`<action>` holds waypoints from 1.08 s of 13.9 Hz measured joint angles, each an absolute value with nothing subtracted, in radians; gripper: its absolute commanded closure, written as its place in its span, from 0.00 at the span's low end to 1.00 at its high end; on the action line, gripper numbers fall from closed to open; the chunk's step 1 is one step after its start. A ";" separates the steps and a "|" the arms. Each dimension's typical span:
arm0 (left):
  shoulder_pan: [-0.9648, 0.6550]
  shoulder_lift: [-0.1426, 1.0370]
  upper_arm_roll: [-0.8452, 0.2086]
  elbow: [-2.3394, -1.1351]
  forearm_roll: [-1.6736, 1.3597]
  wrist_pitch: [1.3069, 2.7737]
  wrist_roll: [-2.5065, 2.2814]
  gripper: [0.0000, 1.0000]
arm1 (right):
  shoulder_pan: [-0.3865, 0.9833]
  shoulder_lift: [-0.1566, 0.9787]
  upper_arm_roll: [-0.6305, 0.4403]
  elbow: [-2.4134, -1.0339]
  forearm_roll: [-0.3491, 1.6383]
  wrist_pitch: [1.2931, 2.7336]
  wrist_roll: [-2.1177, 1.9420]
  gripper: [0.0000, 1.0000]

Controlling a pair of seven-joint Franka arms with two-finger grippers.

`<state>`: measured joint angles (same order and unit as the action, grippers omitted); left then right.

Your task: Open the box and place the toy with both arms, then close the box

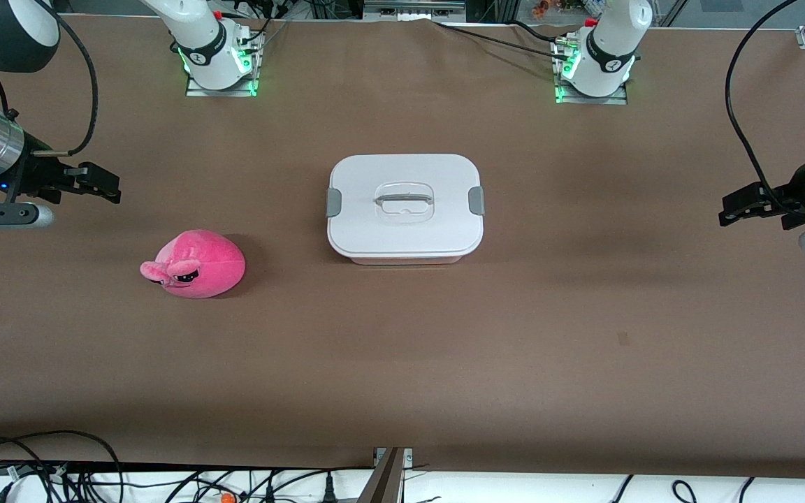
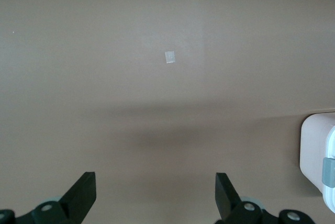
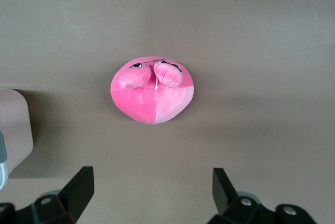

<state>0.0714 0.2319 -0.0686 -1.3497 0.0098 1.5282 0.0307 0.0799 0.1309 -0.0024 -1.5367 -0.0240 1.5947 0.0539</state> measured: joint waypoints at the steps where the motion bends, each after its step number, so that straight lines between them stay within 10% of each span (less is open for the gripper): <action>1: 0.071 0.232 -0.069 -1.350 0.010 1.528 0.031 0.00 | 0.080 0.131 -0.002 -1.537 -0.024 1.595 0.054 0.00; 10: 0.066 0.232 -0.078 -1.350 0.010 1.528 0.033 0.00 | 0.080 0.131 -0.003 -1.537 -0.024 1.595 0.054 0.00; 15: 0.051 0.235 -0.291 -1.351 0.009 1.521 0.041 0.00 | 0.079 0.131 -0.003 -1.536 -0.024 1.595 0.054 0.00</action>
<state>0.0509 0.2355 -0.2914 -1.3508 0.0093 1.5214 0.0405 0.0793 0.1309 -0.0030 -1.5364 -0.0240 1.5950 0.0538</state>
